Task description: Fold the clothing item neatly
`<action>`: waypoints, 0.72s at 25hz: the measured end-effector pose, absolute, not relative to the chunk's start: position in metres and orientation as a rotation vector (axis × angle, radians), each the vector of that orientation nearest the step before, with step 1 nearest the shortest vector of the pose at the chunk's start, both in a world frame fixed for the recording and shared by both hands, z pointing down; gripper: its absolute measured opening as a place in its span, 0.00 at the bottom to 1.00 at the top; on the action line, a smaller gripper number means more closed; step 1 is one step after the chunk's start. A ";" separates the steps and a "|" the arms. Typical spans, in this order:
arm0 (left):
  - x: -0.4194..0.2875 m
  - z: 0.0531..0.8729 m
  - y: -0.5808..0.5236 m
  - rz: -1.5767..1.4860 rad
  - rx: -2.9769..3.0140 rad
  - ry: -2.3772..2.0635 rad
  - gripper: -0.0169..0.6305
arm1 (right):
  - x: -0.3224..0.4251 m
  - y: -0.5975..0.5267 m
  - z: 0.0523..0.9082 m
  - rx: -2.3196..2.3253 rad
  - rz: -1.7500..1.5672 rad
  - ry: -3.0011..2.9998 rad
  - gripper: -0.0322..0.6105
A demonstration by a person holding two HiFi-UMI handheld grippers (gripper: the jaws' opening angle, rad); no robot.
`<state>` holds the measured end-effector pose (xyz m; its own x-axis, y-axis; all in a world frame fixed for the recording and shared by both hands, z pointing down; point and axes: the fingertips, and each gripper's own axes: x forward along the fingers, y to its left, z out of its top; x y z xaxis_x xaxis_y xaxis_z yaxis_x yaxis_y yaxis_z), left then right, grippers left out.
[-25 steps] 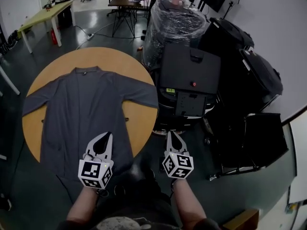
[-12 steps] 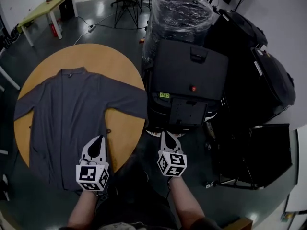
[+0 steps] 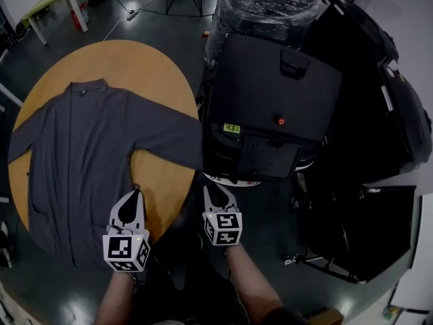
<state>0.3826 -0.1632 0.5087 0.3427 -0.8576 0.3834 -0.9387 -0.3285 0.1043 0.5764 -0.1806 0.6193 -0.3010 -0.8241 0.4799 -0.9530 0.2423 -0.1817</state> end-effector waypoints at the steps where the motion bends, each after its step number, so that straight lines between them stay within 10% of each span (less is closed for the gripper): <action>1: 0.385 0.512 -0.164 0.386 2.301 -1.601 0.04 | 0.573 -0.185 0.628 1.626 0.653 -2.229 0.14; 13: 0.383 0.531 -0.187 0.404 2.207 -1.680 0.04 | 0.550 -0.231 0.698 1.492 0.681 -2.118 0.25; 18: 0.384 0.531 -0.185 0.408 2.188 -1.689 0.04 | 0.567 -0.231 0.690 1.522 0.692 -2.079 0.07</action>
<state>0.3840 -0.1849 0.5308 0.2493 -0.8687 0.4280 -0.9683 -0.2309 0.0953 0.5668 -0.2306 0.6903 -0.2747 -0.7217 0.6353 -0.9585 0.2576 -0.1217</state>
